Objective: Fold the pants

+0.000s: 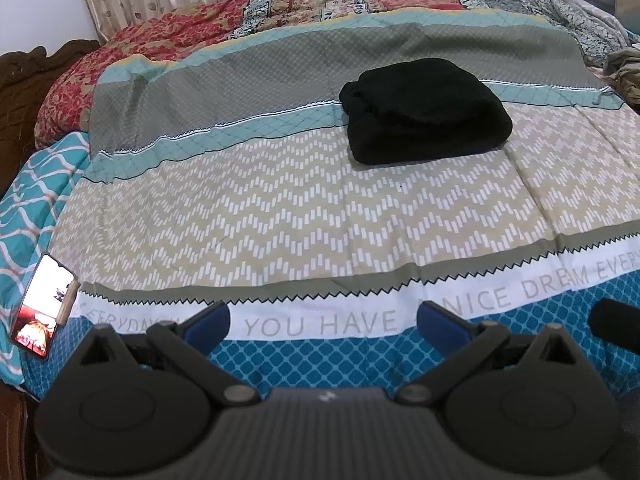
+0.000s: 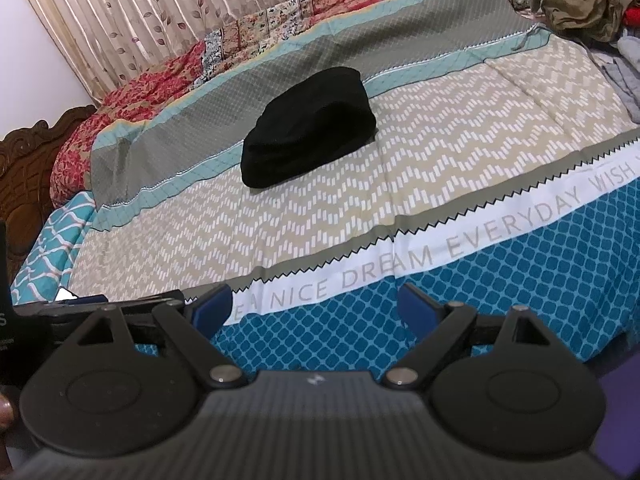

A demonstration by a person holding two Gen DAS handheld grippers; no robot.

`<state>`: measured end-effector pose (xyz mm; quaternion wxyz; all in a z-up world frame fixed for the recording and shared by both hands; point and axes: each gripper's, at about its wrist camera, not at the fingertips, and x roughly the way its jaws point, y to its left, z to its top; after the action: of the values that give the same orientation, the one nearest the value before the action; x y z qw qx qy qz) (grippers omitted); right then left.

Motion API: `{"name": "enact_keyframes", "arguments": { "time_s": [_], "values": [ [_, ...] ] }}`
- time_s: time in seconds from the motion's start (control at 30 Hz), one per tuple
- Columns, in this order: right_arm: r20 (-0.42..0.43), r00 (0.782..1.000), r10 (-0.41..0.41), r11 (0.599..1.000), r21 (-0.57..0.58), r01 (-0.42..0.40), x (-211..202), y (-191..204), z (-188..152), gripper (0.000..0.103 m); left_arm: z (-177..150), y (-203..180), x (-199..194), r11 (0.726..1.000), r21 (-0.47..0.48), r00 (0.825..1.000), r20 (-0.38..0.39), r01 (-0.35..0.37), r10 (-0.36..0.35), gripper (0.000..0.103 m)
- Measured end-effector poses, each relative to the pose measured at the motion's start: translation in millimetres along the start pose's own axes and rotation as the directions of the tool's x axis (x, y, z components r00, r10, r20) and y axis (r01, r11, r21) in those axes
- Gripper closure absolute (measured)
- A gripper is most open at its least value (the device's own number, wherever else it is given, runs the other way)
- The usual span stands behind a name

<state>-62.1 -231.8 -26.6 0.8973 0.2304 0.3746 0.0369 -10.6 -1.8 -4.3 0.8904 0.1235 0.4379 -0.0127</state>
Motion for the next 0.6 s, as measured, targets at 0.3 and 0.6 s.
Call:
{"name": "enact_keyframes", "arguments": {
  "time_s": [0.3, 0.6],
  "values": [
    [0.031, 0.999, 0.011, 1.0, -0.005, -0.011, -3.6, 1.4, 3.2, 0.012, 2.3, -1.6, -4.0, 1.0, 0.008, 1.0, 0.009, 0.002, -0.002, 0.0],
    [0.062, 0.998, 0.016, 1.0, -0.006, -0.016, -7.0, 2.8, 5.3, 0.012, 3.9, -3.7, -7.9, 1.0, 0.011, 1.0, 0.013, 0.015, -0.015, 0.0]
  ]
}}
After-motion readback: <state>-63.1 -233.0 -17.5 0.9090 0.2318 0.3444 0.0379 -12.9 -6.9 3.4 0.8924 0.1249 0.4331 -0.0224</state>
